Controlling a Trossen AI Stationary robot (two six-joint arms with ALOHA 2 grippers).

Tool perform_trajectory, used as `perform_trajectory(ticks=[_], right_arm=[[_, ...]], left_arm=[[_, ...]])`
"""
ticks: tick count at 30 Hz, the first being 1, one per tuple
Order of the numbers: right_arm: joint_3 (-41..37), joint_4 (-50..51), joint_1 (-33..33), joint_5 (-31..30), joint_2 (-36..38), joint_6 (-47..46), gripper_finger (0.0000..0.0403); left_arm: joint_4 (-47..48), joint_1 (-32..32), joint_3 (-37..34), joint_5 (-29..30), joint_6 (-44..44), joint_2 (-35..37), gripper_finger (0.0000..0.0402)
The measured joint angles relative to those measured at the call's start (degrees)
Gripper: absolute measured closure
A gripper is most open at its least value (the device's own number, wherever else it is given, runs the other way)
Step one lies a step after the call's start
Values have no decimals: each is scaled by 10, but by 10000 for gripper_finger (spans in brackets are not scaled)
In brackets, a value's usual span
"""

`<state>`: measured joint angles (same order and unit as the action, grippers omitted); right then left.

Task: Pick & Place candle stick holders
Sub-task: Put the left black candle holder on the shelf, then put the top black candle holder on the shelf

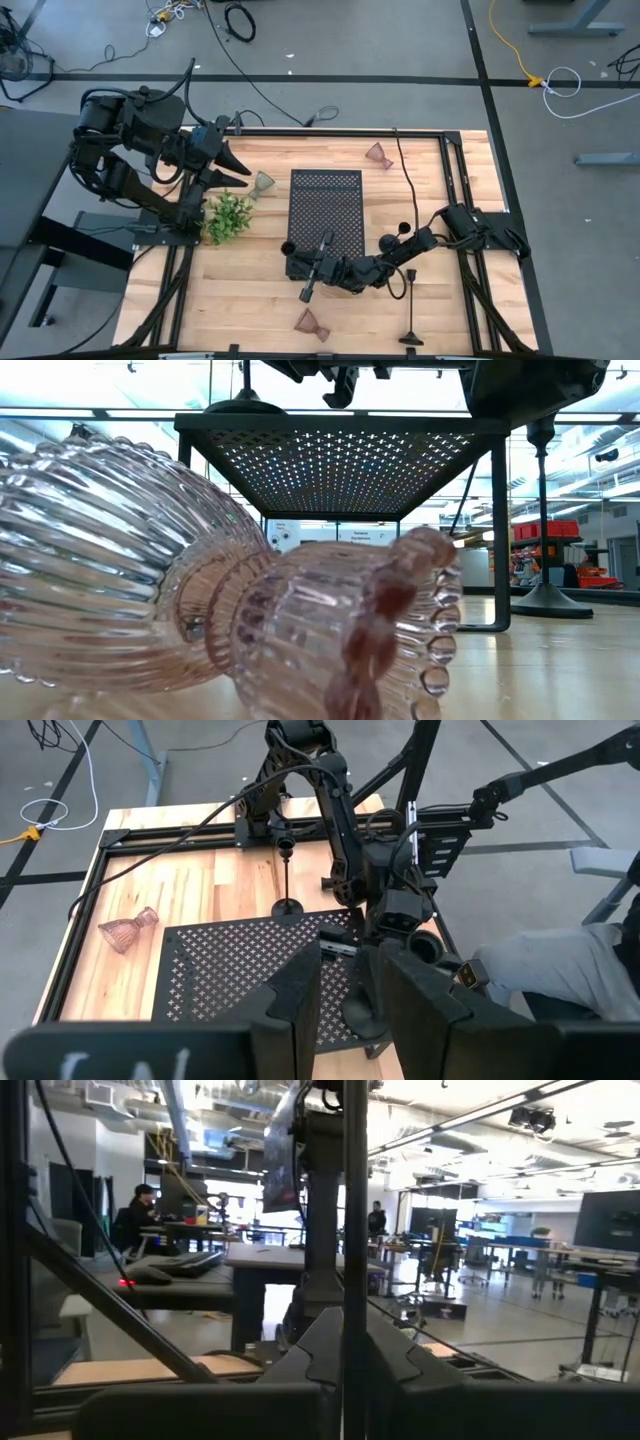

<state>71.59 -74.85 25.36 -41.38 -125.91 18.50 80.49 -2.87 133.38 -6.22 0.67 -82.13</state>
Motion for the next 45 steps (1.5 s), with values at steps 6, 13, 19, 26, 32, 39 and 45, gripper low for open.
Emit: perform_trajectory(ticks=[6, 13, 19, 26, 32, 39, 45], right_arm=[[0, 3, 0, -30, 0, 0, 382], [0, 0, 2, -34, 0, 13, 380], [0, -2, 5, -41, 0, 18, 342], [0, -18, 9, -35, 0, 21, 265], [0, -26, 25, -71, 3, 48, 208], [0, -45, 57, -164, 23, 118, 179], [0, -47, 102, -337, 49, 202, 177]], left_arm=[[0, 0, 0, 0, 0, 0, 294], [0, 0, 0, 0, -1, 0, 294], [4, 0, 0, -1, -1, 0, 294], [4, 0, 0, -1, -1, 0, 294], [4, 0, 0, 0, -2, 0, 294], [4, 0, 0, 0, -2, 0, 294], [4, 0, 0, 0, -4, 0, 294]])
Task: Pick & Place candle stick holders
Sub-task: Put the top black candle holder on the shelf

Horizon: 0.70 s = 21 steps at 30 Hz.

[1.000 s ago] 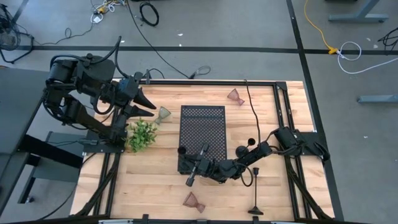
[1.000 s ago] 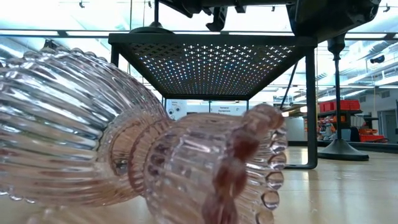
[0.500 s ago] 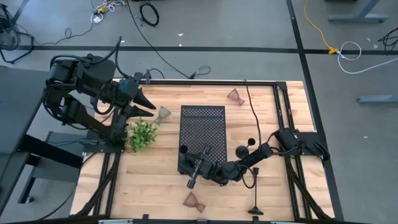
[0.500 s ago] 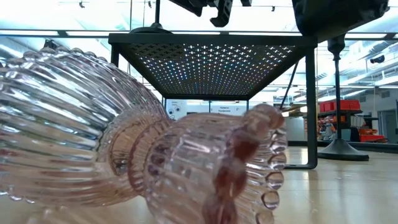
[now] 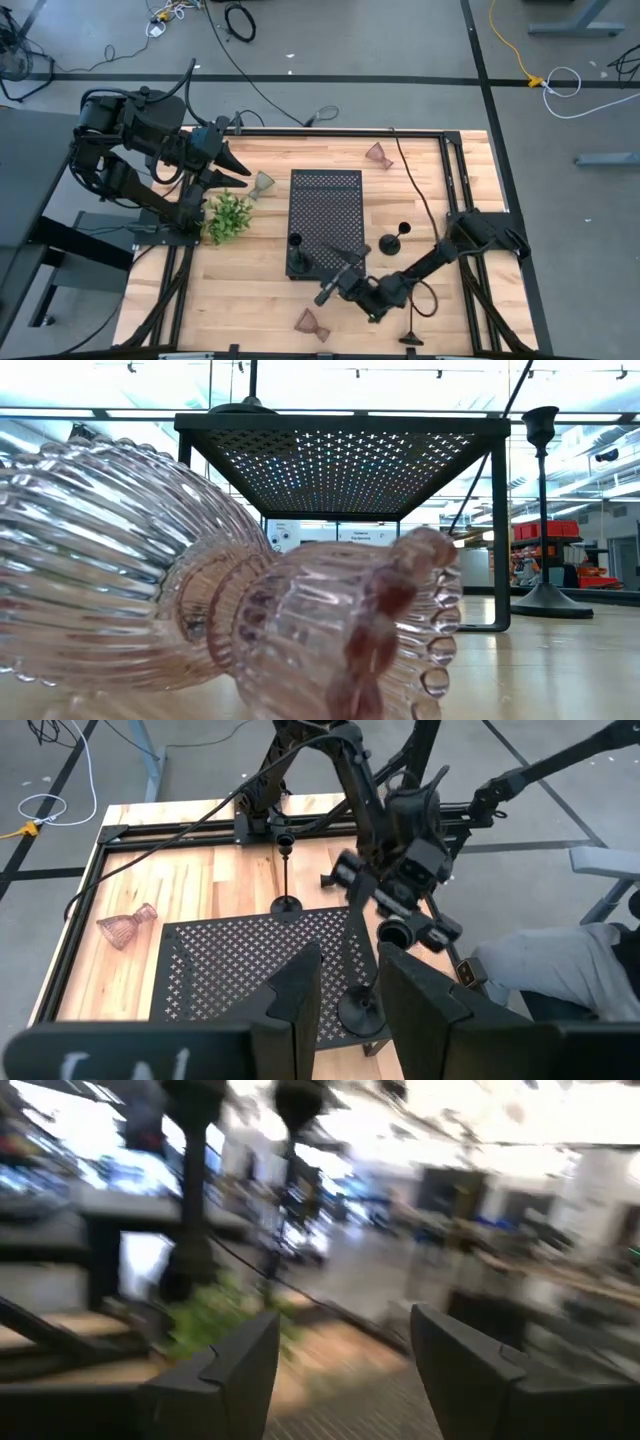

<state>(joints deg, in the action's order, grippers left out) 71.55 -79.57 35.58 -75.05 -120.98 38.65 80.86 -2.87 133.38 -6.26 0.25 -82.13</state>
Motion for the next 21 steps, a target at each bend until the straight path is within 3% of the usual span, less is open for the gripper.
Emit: perform_trajectory(ticks=[5, 16, 21], right_arm=[[0, -12, 45, -146, 26, 53, 188], [-4, -17, 137, -150, 48, 75, 238], [-25, -24, 174, -149, 48, 28, 251]], left_arm=[[0, 0, 0, 0, 0, 0, 294], [0, 0, 0, 0, -9, 0, 294], [0, 0, 0, 0, -12, 0, 294]])
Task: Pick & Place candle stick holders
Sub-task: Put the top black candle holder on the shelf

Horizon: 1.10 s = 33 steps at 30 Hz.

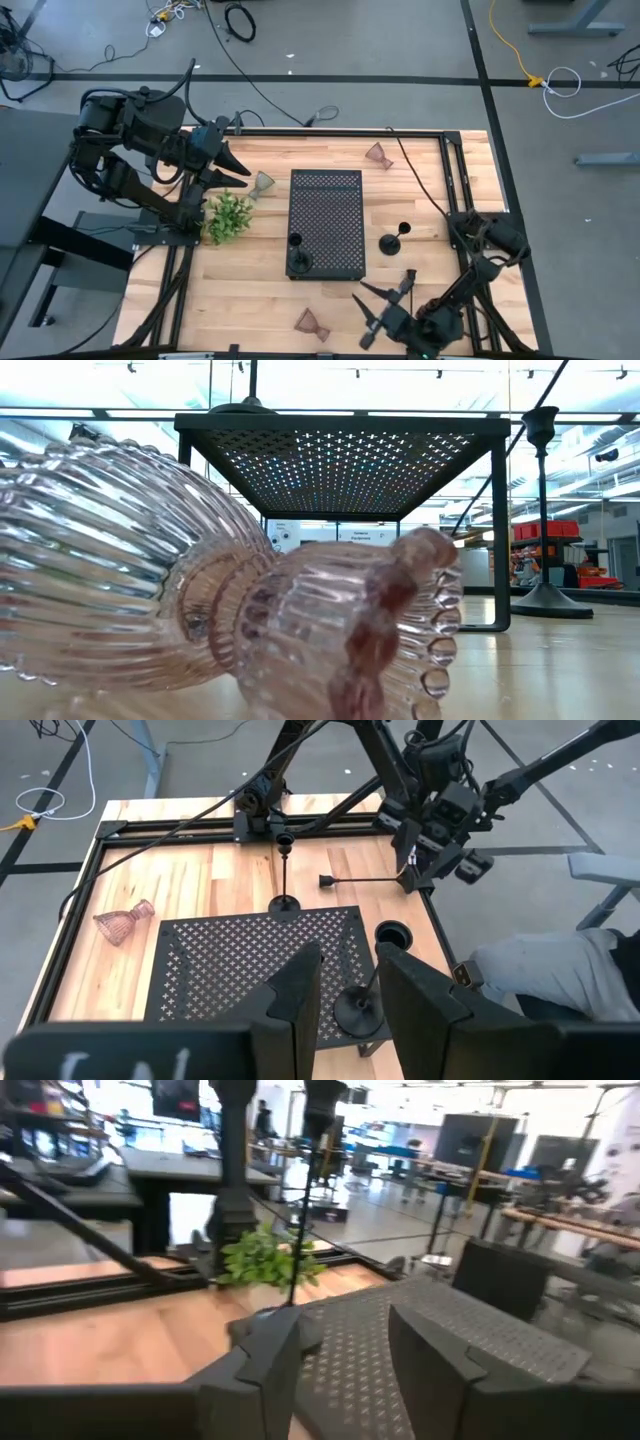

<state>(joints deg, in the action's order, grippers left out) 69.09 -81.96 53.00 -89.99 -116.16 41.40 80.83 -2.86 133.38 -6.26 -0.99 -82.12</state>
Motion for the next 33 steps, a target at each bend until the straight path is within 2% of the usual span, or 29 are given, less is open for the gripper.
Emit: perform_trajectory(ticks=[5, 10, 13, 17, 21, 24, 33], right_arm=[[-38, -1, 39, 0, 0, -85, 269], [-79, -3, 68, 0, 0, -157, 316], [-103, -12, 81, 0, 0, -173, 351], [-148, -78, 84, 1, 0, -164, 385], [-235, -78, 82, 0, 7, -254, 395], [-301, -80, 88, 0, 46, -326, 397], [-460, -79, 118, 0, 165, -387, 402]], left_arm=[[0, 0, 0, 0, 2, 0, 294], [0, 0, 0, 0, 2, 0, 294], [3, 0, 0, 0, 2, 0, 294], [5, 0, 0, 0, 2, 0, 294], [14, 0, 0, 0, 2, 0, 294], [19, 0, 0, 0, 2, 0, 294], [24, 0, 0, 0, 6, 0, 294]])
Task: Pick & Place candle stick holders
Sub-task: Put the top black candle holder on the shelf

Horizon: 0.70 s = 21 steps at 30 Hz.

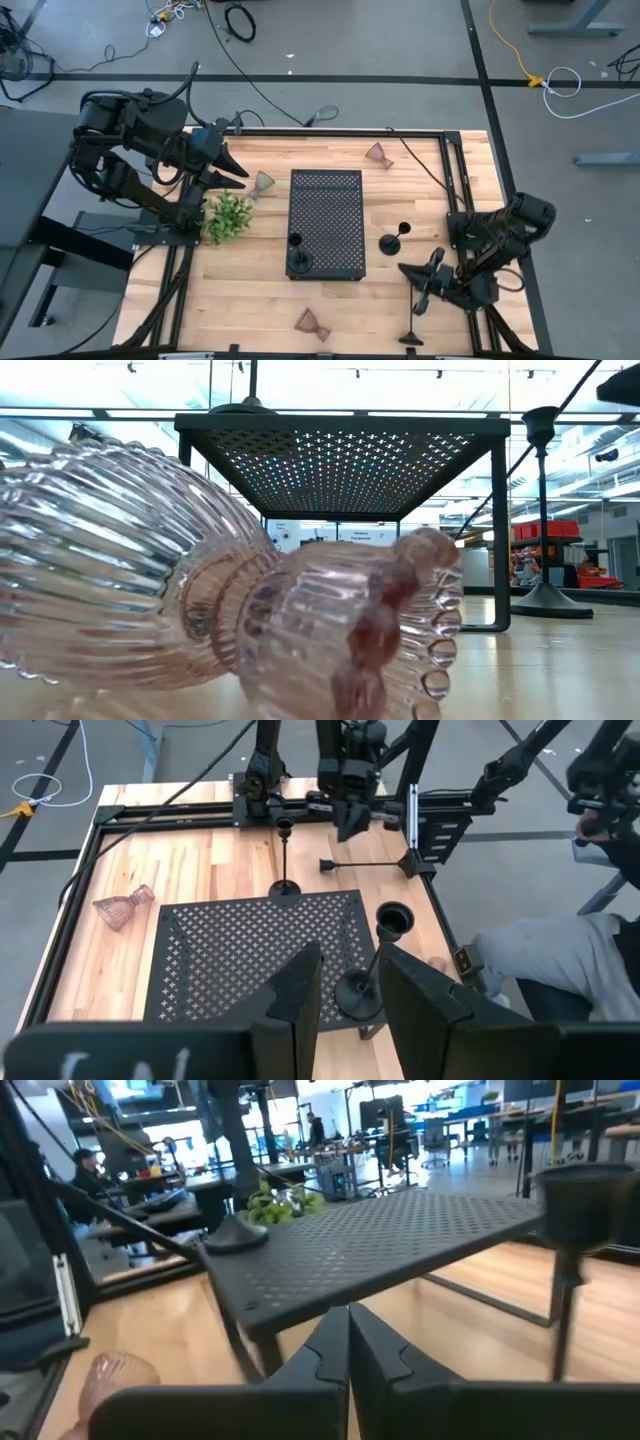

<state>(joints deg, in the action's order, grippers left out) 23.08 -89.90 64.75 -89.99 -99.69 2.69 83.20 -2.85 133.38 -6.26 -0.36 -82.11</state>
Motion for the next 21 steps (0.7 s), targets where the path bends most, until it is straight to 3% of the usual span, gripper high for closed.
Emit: perform_trajectory(ticks=[6, 13, 21], right_arm=[[-66, 0, -3, -1, 9, -66, 398], [-131, 0, -5, -1, 9, -147, 358], [-150, -1, -24, 0, 9, -170, 281]], left_arm=[[1, 0, 0, 0, 13, 0, 294], [1, 0, 0, 0, 11, 0, 294], [1, 0, 0, 1, 16, 0, 294]])
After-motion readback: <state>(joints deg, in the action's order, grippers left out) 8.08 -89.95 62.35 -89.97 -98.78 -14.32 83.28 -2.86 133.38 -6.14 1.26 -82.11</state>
